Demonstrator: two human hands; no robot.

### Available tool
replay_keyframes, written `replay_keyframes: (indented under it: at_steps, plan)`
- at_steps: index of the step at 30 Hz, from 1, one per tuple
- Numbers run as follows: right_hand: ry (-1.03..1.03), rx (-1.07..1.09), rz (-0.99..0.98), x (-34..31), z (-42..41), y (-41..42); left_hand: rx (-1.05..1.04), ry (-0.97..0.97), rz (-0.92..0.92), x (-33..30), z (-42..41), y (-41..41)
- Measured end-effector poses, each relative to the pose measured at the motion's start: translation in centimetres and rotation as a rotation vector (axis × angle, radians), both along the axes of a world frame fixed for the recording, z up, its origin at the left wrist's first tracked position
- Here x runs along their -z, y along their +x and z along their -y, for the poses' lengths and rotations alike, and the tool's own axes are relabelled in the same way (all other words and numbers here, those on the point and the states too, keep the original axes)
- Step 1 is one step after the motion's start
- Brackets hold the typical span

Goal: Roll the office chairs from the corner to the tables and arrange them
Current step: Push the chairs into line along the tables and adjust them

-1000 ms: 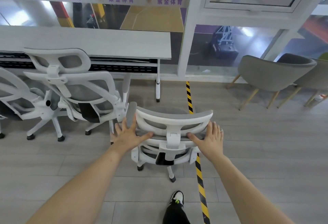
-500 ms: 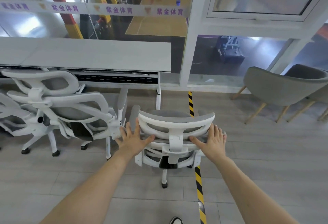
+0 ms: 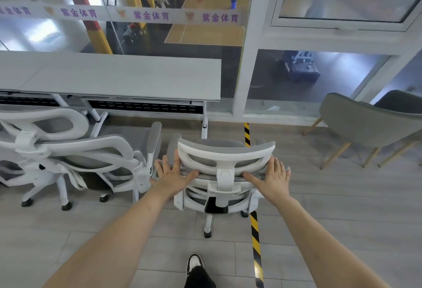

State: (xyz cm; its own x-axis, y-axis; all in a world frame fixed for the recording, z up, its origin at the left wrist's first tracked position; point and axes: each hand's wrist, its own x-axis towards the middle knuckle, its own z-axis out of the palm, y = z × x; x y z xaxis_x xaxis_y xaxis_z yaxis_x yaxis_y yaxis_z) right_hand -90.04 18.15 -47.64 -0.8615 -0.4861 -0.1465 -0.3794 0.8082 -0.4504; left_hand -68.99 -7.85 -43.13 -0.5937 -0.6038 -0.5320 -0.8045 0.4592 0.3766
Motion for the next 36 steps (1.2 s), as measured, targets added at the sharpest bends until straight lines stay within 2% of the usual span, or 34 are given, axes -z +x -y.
replay_keyframes:
  at_steps: [19, 36]
  plan:
    - [0.010, 0.020, 0.024, -0.9, 6.5, -7.5, 0.000, -0.003, 0.013, 0.0, 6.5, -8.1]
    - [0.008, 0.035, -0.017, 0.0, 5.5, -6.4, 0.010, -0.019, 0.020, 0.4, 5.9, -7.0]
